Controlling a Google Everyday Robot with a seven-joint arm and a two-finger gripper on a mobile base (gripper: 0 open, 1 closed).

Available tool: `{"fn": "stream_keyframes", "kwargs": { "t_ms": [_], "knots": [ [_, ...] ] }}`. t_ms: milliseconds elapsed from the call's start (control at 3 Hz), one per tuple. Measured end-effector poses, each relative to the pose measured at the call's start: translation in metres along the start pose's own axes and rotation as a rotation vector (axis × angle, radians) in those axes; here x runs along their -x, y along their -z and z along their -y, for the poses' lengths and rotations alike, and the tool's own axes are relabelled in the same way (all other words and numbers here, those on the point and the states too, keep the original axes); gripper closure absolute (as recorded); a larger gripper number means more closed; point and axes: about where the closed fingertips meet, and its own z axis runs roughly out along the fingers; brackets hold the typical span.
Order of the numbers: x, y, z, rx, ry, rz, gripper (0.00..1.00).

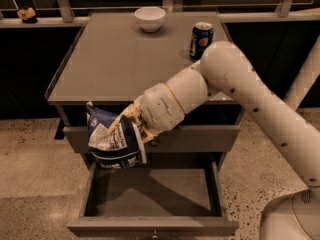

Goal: Place blue chip bag into middle drawer

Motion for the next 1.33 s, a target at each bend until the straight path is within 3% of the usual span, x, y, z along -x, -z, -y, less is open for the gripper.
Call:
{"fn": "stream_keyframes", "kwargs": {
  "t_ms": [333,667,1000,1333],
  "knots": [
    [-0.001,-0.045,0.015,0.08,0.03,0.01,1.0],
    [-0.001,-0.073,0.004,0.181,0.08,0.057,1.0],
    [0.003,-0.078,0.009,0.181,0.076,0.052,1.0],
    [0.019,-0.098,0.034,0.202,0.004,0.039,1.0]
  ]
}}
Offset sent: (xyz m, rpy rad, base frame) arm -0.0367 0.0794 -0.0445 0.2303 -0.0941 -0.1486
